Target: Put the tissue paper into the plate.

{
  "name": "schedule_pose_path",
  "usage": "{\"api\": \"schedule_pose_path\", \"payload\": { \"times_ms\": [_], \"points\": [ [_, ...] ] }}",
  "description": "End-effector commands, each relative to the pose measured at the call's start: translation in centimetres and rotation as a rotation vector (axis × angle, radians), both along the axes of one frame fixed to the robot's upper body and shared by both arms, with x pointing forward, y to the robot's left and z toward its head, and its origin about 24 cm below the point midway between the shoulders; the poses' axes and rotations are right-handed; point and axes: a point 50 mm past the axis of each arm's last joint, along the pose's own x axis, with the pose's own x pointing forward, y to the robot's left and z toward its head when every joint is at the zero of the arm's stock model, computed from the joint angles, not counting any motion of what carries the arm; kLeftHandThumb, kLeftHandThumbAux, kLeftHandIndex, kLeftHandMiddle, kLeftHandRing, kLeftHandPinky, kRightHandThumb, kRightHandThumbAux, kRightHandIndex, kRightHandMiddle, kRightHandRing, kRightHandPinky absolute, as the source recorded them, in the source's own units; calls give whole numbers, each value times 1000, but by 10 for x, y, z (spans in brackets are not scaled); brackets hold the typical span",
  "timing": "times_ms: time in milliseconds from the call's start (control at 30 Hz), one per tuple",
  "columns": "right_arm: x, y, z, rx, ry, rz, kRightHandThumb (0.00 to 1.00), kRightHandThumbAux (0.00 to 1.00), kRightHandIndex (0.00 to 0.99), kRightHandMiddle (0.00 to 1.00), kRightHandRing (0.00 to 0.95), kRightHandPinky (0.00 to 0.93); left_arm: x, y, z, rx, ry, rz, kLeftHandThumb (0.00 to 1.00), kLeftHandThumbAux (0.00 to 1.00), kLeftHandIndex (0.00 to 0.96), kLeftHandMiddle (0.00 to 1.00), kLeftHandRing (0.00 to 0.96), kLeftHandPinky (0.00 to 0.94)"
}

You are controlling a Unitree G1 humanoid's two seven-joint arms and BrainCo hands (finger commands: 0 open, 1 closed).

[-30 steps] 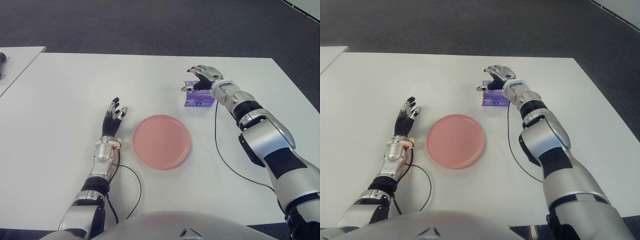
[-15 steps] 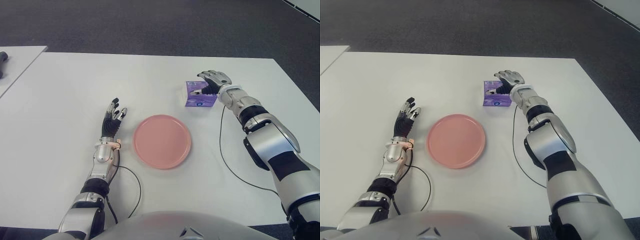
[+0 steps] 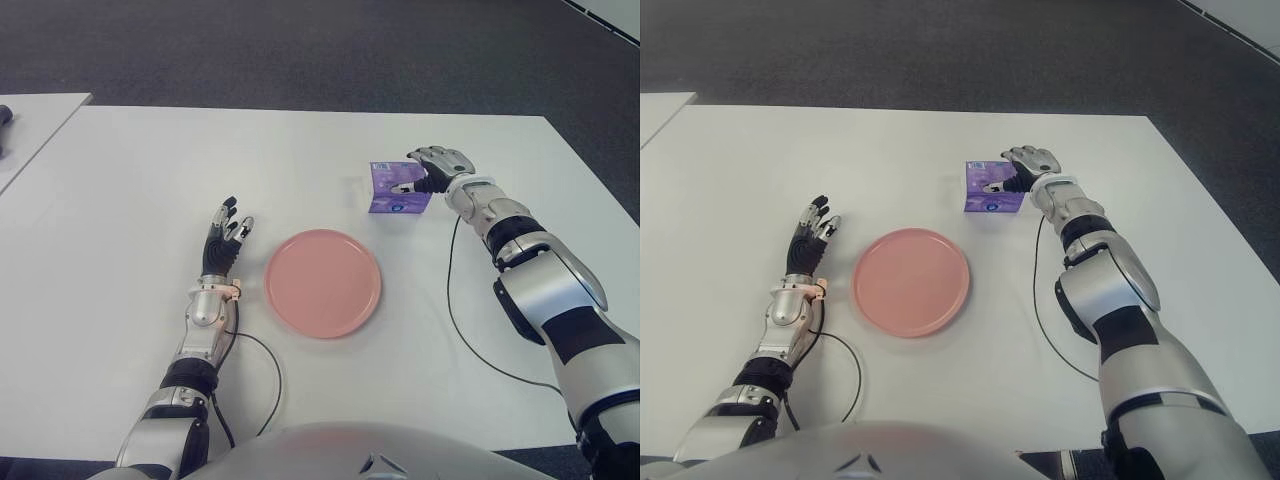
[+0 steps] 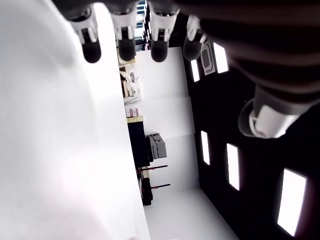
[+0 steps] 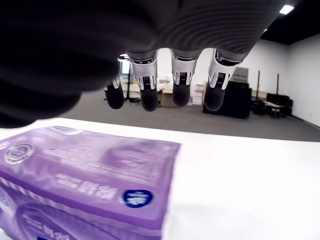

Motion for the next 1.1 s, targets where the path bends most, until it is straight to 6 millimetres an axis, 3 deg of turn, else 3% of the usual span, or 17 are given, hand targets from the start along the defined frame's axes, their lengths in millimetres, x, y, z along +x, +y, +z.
{"api": "schedule_pose_path", "payload": {
  "times_ms": [33,500,1100],
  "points": [
    [-6,-7,-13,-3,42,-26,416,205,0,0,0,0,-13,0,-18,-6,93,11,0,455,0,0,0,0],
    [-13,-6,-31,-79,114,-24,424,214,0,0,0,0,-14,2,-18,-2,97,8,0,463,0,0,0,0],
    [-11,12,-34,-92,139,27,435,220,0,0,0,0,-14,2,-18,1,93,5,0,459,0,0,0,0]
  ]
}}
